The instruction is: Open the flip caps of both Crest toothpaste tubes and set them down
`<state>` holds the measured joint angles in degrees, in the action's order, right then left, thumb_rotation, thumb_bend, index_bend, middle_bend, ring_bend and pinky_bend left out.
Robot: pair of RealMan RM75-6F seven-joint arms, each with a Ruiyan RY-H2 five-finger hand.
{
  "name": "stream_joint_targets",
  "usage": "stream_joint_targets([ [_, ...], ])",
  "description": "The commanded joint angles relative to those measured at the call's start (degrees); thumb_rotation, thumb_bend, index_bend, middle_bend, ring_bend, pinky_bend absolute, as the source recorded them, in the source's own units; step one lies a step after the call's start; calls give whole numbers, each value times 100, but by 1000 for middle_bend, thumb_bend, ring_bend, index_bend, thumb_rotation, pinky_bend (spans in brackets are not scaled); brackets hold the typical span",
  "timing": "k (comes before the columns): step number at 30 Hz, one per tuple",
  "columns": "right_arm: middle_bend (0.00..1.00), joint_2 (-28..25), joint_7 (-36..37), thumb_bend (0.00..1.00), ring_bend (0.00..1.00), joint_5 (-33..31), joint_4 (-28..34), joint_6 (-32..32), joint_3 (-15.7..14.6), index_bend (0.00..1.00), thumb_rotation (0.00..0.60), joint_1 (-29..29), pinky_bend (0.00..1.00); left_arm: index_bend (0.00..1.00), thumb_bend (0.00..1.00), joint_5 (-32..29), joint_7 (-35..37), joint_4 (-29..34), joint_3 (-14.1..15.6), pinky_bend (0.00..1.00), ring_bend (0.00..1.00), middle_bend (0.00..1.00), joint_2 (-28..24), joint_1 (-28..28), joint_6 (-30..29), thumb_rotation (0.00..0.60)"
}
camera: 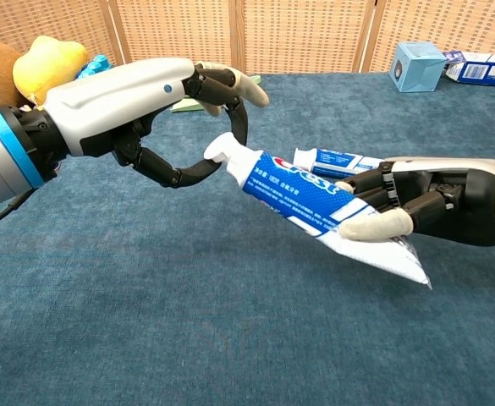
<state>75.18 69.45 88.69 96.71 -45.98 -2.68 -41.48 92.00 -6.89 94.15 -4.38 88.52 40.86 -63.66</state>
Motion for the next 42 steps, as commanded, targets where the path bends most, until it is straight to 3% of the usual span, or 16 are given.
stream_joint_targets([
  [1,709,6,-78,423,668,-25,13,16,6,874,600,2,765,437,429,-5,-1,7,3,219,95,201,3,7,12,600],
  [23,715,-3,-745,425,672,-277,61,218,59,874,600,23,765,460,461,-45,-131,133,81,219,95,201,-86,21,109,600],
  [42,713,73,-1685,426,672,-724,284,378,267,873,600,73,765,381,438,-161,-273,194,-1,212,83,178,64,70,145,600],
])
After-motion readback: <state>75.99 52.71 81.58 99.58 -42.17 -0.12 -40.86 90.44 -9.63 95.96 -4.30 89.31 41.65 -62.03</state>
